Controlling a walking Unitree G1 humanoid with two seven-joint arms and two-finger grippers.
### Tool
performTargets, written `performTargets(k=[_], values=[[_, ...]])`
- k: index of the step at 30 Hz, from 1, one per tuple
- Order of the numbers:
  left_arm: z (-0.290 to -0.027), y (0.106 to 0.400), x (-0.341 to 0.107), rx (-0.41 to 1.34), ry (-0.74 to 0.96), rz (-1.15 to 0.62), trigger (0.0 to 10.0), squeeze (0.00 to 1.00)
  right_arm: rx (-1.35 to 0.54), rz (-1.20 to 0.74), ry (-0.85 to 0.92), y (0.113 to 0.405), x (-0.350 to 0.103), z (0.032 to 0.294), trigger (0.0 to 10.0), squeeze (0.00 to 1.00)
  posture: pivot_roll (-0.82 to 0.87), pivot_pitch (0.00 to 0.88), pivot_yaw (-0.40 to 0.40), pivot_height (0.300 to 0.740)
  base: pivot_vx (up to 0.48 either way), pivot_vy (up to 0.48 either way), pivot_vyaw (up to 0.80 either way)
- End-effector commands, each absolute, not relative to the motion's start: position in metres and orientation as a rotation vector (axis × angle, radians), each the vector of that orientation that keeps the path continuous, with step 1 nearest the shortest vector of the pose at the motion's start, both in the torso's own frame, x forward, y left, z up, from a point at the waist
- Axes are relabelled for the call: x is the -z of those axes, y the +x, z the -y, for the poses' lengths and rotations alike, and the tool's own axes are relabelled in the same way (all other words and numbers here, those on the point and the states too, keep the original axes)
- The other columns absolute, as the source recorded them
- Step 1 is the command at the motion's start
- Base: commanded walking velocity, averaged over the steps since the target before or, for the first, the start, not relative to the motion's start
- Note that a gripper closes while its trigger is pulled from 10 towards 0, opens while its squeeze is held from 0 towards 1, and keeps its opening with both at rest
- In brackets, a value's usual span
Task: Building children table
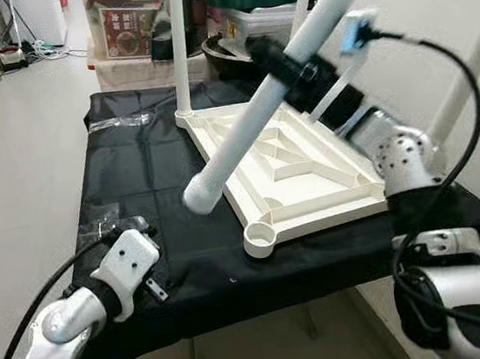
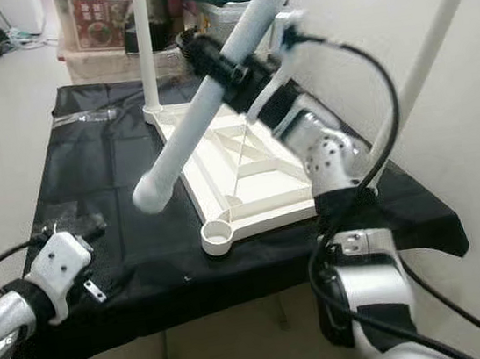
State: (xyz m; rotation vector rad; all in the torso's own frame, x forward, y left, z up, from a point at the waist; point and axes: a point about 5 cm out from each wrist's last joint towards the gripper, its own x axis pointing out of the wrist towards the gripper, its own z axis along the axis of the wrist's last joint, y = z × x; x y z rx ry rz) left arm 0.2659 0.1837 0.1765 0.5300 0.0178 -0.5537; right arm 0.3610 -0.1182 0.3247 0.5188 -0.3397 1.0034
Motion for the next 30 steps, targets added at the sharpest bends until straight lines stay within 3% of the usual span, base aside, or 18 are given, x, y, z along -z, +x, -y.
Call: performTargets(k=[1, 24, 25, 27, 28, 30], values=[[-0.187, 0.275, -0.179, 0.528, 0.576, -0.014, 10.0, 0.00, -1.059, 0.346, 0.531, 0.353, -0.326, 0.110, 0.0, 0.00, 0.11, 0.000, -0.134, 0.740, 0.000, 0.000, 0.00], [-0.151, 0.297, -0.181, 0.675, 0.522, 0.034, 10.0, 0.00, -1.217, 0.279, 0.571, 0.323, -0.310, 0.057, 0.0, 0.00, 0.10, 0.000, -0.121, 0.740, 0.000, 0.000, 0.00], [-0.151, 0.297, -0.180, 0.676, 0.520, 0.031, 0.9, 0.00, -1.216, 0.279, 0.572, 0.322, -0.310, 0.057, 0.0, 0.00, 0.10, 0.000, -0.121, 0.740, 0.000, 0.000, 0.00], [-0.151, 0.297, -0.180, 0.676, 0.520, 0.031, 0.9, 0.00, -1.216, 0.279, 0.572, 0.322, -0.310, 0.057, 0.0, 0.00, 0.10, 0.000, -0.121, 0.740, 0.000, 0.000, 0.00], [-0.153, 0.296, -0.176, 0.671, 0.508, 0.016, 0.0, 0.00, -1.210, 0.281, 0.572, 0.321, -0.311, 0.057, 0.0, 0.00, 0.10, 0.000, -0.123, 0.740, 0.000, 0.000, 0.00], [-0.155, 0.296, -0.174, 0.655, 0.504, 0.015, 0.0, 0.00, -1.204, 0.283, 0.571, 0.321, -0.311, 0.058, 0.0, 0.00, 0.10, 0.000, -0.123, 0.740, 0.000, 0.000, 0.00]])
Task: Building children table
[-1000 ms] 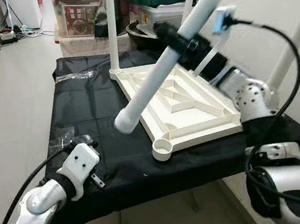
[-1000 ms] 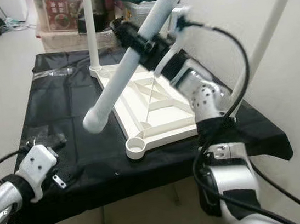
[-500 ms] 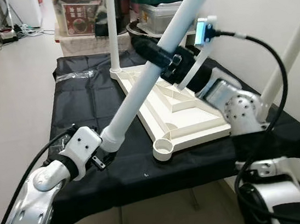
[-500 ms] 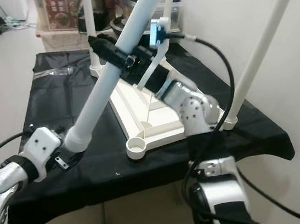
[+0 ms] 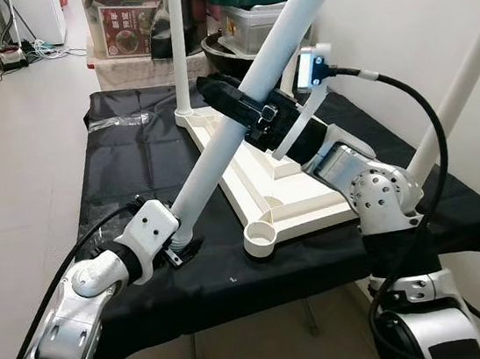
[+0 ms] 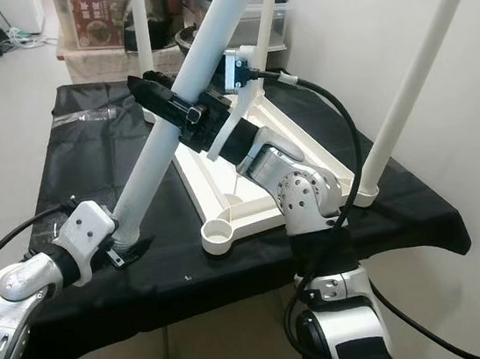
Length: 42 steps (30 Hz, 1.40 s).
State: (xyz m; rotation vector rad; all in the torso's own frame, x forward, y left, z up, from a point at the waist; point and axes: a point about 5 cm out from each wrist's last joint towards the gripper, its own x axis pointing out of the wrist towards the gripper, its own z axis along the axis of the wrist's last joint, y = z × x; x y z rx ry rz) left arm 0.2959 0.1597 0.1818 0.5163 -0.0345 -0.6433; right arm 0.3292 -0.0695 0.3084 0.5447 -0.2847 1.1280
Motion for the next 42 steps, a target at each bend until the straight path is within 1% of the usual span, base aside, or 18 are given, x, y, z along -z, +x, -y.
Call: performTargets(k=[1, 12, 13, 14, 15, 16, 17, 19, 20, 21, 22, 31, 33, 36, 37, 38, 39, 42], values=[[-0.158, 0.296, -0.173, 0.632, 0.491, 0.011, 0.0, 0.00, -1.198, 0.285, 0.568, 0.322, -0.311, 0.059, 0.0, 0.00, 0.10, 0.000, -0.123, 0.740, 0.000, 0.000, 0.00], [-0.160, 0.295, -0.171, 0.625, 0.484, 0.007, 0.0, 0.00, -1.129, 0.237, 0.560, 0.328, -0.310, 0.061, 0.0, 0.00, 0.10, 0.000, -0.122, 0.740, 0.000, 0.000, 0.00], [-0.157, 0.293, -0.172, 0.649, 0.478, 0.007, 0.0, 0.00, -1.125, 0.221, 0.577, 0.328, -0.305, 0.062, 10.0, 0.00, 0.11, 0.000, -0.126, 0.740, 0.000, 0.000, 0.00], [-0.157, 0.293, -0.172, 0.649, 0.478, 0.007, 0.0, 0.00, -1.125, 0.221, 0.577, 0.328, -0.305, 0.062, 10.0, 0.00, 0.11, 0.000, -0.126, 0.740, 0.000, 0.000, 0.00], [-0.154, 0.291, -0.174, 0.678, 0.480, 0.017, 0.0, 0.00, -1.145, 0.211, 0.561, 0.325, -0.299, 0.061, 10.0, 1.00, 0.11, 0.000, -0.126, 0.740, 0.000, 0.000, 0.00], [-0.154, 0.291, -0.174, 0.678, 0.480, 0.017, 0.0, 0.00, -1.145, 0.211, 0.561, 0.325, -0.299, 0.061, 10.0, 1.00, 0.11, 0.000, -0.126, 0.740, 0.000, 0.000, 0.00], [-0.151, 0.288, -0.178, 0.708, 0.474, 0.039, 2.6, 0.00, -1.149, 0.200, 0.530, 0.322, -0.293, 0.060, 10.0, 1.00, 0.11, 0.000, -0.126, 0.740, 0.000, 0.000, 0.00], [-0.151, 0.288, -0.178, 0.708, 0.474, 0.039, 2.6, 0.00, -1.149, 0.200, 0.530, 0.322, -0.293, 0.060, 10.0, 1.00, 0.11, 0.000, -0.126, 0.740, 0.000, 0.000, 0.00], [-0.147, 0.284, -0.182, 0.737, 0.463, 0.065, 4.2, 0.00, -1.140, 0.194, 0.497, 0.320, -0.285, 0.058, 10.0, 0.24, 0.11, 0.000, -0.126, 0.740, 0.000, 0.000, 0.00], [-0.147, 0.284, -0.182, 0.737, 0.463, 0.065, 4.2, 0.00, -1.140, 0.194, 0.497, 0.320, -0.285, 0.058, 10.0, 0.24, 0.11, 0.000, -0.126, 0.740, 0.000, 0.000, 0.00], [-0.143, 0.282, -0.186, 0.758, 0.454, 0.089, 4.5, 0.00, -1.134, 0.186, 0.489, 0.319, -0.280, 0.055, 10.0, 0.00, 0.12, 0.000, -0.126, 0.740, 0.000, 0.000, 0.00], [-0.131, 0.280, -0.189, 0.791, 0.432, 0.118, 5.7, 0.00, -1.094, 0.158, 0.534, 0.311, -0.261, 0.033, 10.0, 0.00, 0.12, 0.000, -0.123, 0.740, 0.000, 0.000, 0.00], [-0.129, 0.281, -0.190, 0.792, 0.429, 0.127, 8.6, 0.00, -1.070, 0.150, 0.541, 0.310, -0.256, 0.030, 10.0, 0.00, 0.12, 0.000, -0.122, 0.740, 0.000, 0.000, 0.00], [-0.126, 0.281, -0.191, 0.794, 0.419, 0.131, 9.4, 0.00, -1.051, 0.142, 0.549, 0.310, -0.251, 0.028, 10.0, 0.00, 0.12, 0.000, -0.121, 0.740, 0.000, 0.000, 0.00], [-0.125, 0.280, -0.190, 0.801, 0.419, 0.128, 10.0, 0.00, -1.042, 0.148, 0.556, 0.310, -0.250, 0.028, 5.0, 0.00, 0.12, 0.000, -0.119, 0.740, 0.000, 0.000, 0.00], [-0.125, 0.280, -0.190, 0.801, 0.419, 0.128, 10.0, 0.00, -1.042, 0.148, 0.556, 0.310, -0.250, 0.028, 5.0, 0.00, 0.12, 0.000, -0.119, 0.740, 0.000, 0.000, 0.00], [-0.124, 0.280, -0.189, 0.807, 0.424, 0.125, 10.0, 0.00, -1.037, 0.158, 0.569, 0.309, -0.249, 0.029, 0.0, 0.00, 0.11, 0.000, -0.117, 0.740, 0.000, 0.000, 0.00], [-0.127, 0.281, -0.186, 0.796, 0.451, 0.117, 10.0, 0.00, -1.035, 0.183, 0.569, 0.308, -0.249, 0.031, 0.0, 0.00, 0.11, 0.000, -0.117, 0.740, 0.000, 0.000, 0.00]])
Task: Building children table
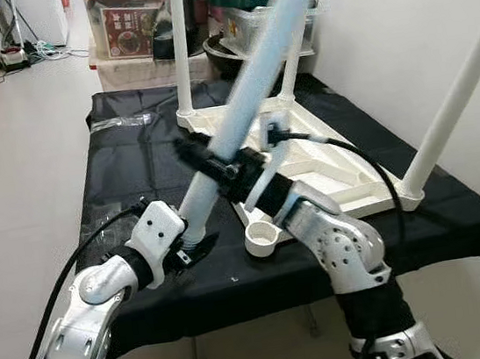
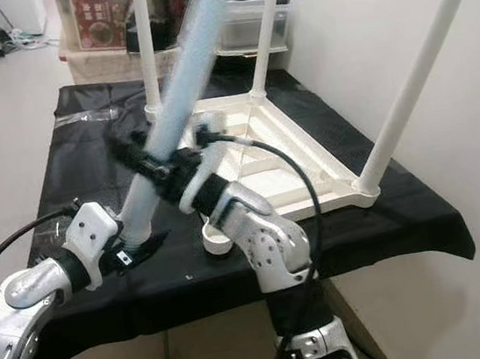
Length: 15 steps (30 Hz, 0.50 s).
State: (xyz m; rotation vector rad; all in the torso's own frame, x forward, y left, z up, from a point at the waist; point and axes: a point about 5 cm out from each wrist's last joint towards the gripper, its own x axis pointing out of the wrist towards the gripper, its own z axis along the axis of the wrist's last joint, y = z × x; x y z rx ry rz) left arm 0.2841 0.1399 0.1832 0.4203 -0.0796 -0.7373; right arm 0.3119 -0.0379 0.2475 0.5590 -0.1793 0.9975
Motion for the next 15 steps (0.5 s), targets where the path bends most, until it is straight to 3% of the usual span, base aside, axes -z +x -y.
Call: performTargets(k=[1, 11, 12, 14, 15], values=[[-0.127, 0.281, -0.186, 0.796, 0.451, 0.117, 10.0, 0.00, -1.035, 0.183, 0.569, 0.308, -0.249, 0.031, 0.0, 0.00, 0.11, 0.000, -0.117, 0.740, 0.000, 0.000, 0.00], [-0.138, 0.286, -0.187, 0.731, 0.471, 0.116, 10.0, 0.00, -1.010, 0.194, 0.549, 0.308, -0.249, 0.037, 0.0, 0.00, 0.11, 0.000, -0.125, 0.740, 0.000, 0.000, 0.00], [-0.140, 0.286, -0.188, 0.719, 0.462, 0.121, 10.0, 0.27, -1.009, 0.195, 0.548, 0.308, -0.249, 0.038, 0.0, 0.00, 0.11, 0.000, -0.125, 0.740, 0.000, 0.000, 0.00], [-0.140, 0.286, -0.188, 0.719, 0.462, 0.121, 10.0, 0.27, -1.009, 0.195, 0.548, 0.308, -0.249, 0.038, 0.0, 0.00, 0.11, 0.000, -0.125, 0.740, 0.000, 0.000, 0.00], [-0.142, 0.288, -0.189, 0.703, 0.446, 0.128, 10.0, 1.00, -1.005, 0.199, 0.545, 0.308, -0.250, 0.039, 0.0, 0.00, 0.11, 0.000, -0.125, 0.740, 0.000, 0.000, 0.00]])
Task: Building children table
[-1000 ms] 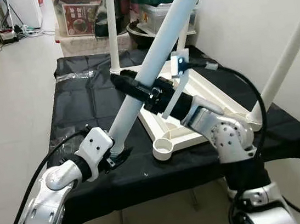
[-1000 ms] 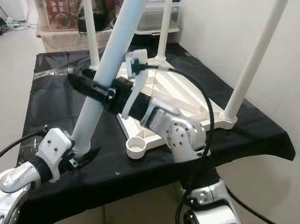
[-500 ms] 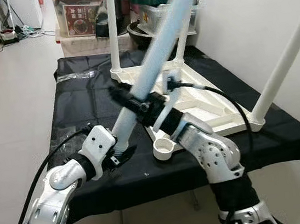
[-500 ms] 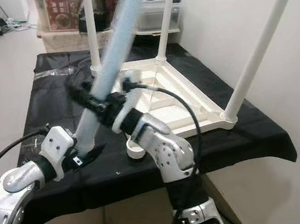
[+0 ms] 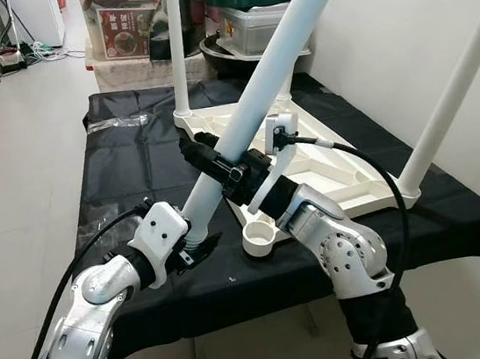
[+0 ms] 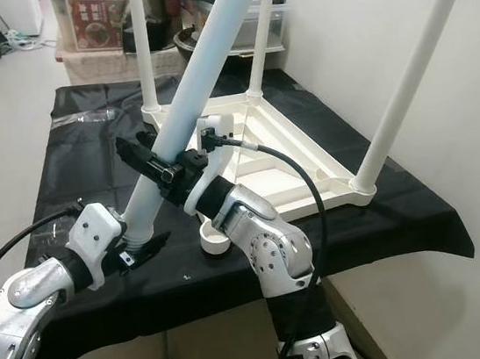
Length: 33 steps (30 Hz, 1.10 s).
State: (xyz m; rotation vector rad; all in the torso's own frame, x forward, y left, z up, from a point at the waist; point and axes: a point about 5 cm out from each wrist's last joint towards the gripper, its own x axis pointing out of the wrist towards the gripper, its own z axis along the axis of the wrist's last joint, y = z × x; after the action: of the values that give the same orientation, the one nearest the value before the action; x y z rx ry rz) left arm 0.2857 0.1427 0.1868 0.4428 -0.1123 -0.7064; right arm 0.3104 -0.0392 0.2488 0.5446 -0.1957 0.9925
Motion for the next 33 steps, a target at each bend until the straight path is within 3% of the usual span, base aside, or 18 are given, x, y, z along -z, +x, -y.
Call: performTargets(k=[1, 12, 13, 15, 16, 17, 20, 21, 22, 23, 28, 30, 33], values=[[-0.147, 0.287, -0.191, 0.687, 0.418, 0.131, 10.0, 1.00, -0.975, 0.208, 0.527, 0.312, -0.253, 0.045, 0.0, 0.00, 0.11, 0.000, -0.125, 0.740, 0.000, 0.000, 0.00], [-0.140, 0.255, -0.196, 0.836, 0.249, 0.126, 10.0, 1.00, -0.739, 0.247, 0.344, 0.347, -0.265, 0.099, 0.0, 0.00, 0.10, 0.000, -0.126, 0.740, 0.000, 0.000, 0.00], [-0.137, 0.247, -0.194, 0.880, 0.239, 0.114, 10.0, 0.09, -0.619, 0.237, 0.291, 0.360, -0.269, 0.116, 0.0, 0.00, 0.10, 0.000, -0.128, 0.740, 0.000, 0.000, 0.00], [-0.137, 0.247, -0.194, 0.880, 0.239, 0.114, 10.0, 0.09, -0.619, 0.237, 0.291, 0.360, -0.269, 0.116, 0.0, 0.00, 0.10, 0.000, -0.128, 0.740, 0.000, 0.000, 0.00], [-0.136, 0.244, -0.192, 0.888, 0.241, 0.105, 10.0, 0.00, -0.464, 0.218, 0.253, 0.373, -0.273, 0.137, 0.0, 0.00, 0.10, 0.000, -0.129, 0.740, 0.000, 0.000, 0.00], [-0.138, 0.244, -0.189, 0.862, 0.247, 0.092, 10.0, 0.00, -0.317, 0.202, 0.262, 0.384, -0.279, 0.159, 0.0, 0.00, 0.10, 0.000, -0.130, 0.740, 0.000, 0.000, 0.00], [-0.138, 0.244, -0.189, 0.862, 0.247, 0.092, 10.0, 0.00, -0.317, 0.202, 0.262, 0.384, -0.279, 0.159, 0.0, 0.00, 0.10, 0.000, -0.130, 0.740, 0.000, 0.000, 0.00], [-0.143, 0.247, -0.184, 0.811, 0.258, 0.076, 10.0, 0.00, -0.179, 0.176, 0.337, 0.391, -0.283, 0.178, 0.0, 0.00, 0.10, 0.000, -0.131, 0.740, 0.000, 0.000, 0.00], [-0.143, 0.247, -0.184, 0.811, 0.258, 0.076, 10.0, 0.00, -0.179, 0.176, 0.337, 0.391, -0.283, 0.178, 0.0, 0.00, 0.10, 0.000, -0.131, 0.740, 0.000, 0.000, 0.00], [-0.147, 0.249, -0.180, 0.746, 0.253, 0.062, 10.0, 0.00, -0.021, 0.104, 0.459, 0.396, -0.279, 0.197, 10.0, 0.00, 0.09, 0.000, -0.127, 0.740, 0.000, 0.000, 0.00], [-0.149, 0.250, -0.175, 0.709, 0.248, 0.049, 10.0, 0.00, 0.096, 0.038, 0.544, 0.398, -0.271, 0.208, 10.0, 0.00, 0.09, 0.000, -0.130, 0.740, 0.000, 0.000, 0.00], [-0.149, 0.248, -0.170, 0.662, 0.224, 0.028, 10.0, 0.00, 0.308, -0.159, 0.561, 0.399, -0.243, 0.213, 10.0, 0.00, 0.10, 0.000, -0.139, 0.740, 0.000, 0.000, 0.00], [-0.149, 0.247, -0.168, 0.652, 0.217, 0.019, 10.0, 0.00, 0.359, -0.233, 0.532, 0.398, -0.234, 0.211, 10.0, 0.00, 0.10, 0.000, -0.139, 0.740, 0.000, 0.000, 0.00]])
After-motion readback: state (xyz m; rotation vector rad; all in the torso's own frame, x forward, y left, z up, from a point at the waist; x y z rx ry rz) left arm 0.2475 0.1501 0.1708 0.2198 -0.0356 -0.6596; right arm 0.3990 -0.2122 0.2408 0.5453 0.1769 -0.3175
